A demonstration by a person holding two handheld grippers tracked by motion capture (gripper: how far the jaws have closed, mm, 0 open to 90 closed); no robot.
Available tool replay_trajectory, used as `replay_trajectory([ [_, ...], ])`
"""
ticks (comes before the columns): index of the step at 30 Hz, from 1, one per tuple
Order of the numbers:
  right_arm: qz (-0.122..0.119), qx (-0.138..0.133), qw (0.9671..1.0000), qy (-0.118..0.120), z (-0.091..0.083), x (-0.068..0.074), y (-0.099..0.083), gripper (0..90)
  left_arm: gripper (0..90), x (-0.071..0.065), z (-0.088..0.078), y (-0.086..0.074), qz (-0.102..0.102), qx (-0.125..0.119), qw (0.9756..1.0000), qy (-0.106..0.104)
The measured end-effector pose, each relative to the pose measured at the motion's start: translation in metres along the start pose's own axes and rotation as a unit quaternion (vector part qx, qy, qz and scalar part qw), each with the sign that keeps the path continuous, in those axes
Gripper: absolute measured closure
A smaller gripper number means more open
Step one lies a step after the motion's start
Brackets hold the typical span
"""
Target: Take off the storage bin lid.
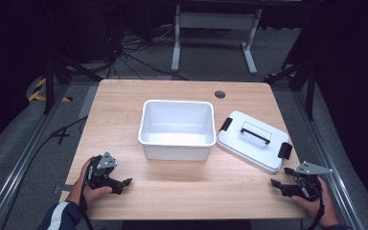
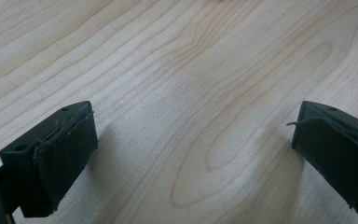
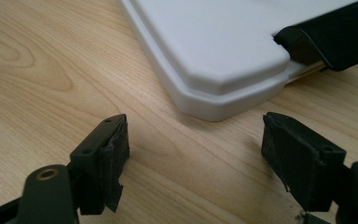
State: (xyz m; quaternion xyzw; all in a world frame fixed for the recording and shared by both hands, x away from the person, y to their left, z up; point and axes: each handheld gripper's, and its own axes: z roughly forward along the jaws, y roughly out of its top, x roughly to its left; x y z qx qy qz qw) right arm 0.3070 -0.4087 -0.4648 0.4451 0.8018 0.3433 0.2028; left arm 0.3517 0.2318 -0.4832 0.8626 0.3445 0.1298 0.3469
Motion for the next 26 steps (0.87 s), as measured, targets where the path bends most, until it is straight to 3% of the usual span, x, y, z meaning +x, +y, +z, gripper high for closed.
replay_trajectory([
  [26,-0.005,-0.011,0.9999,-0.003,0.0029,0.0000,-0.0014,21.0,0.2,0.0011,0.0001,0.0006,0.004,0.002,1.0000,-0.003],
])
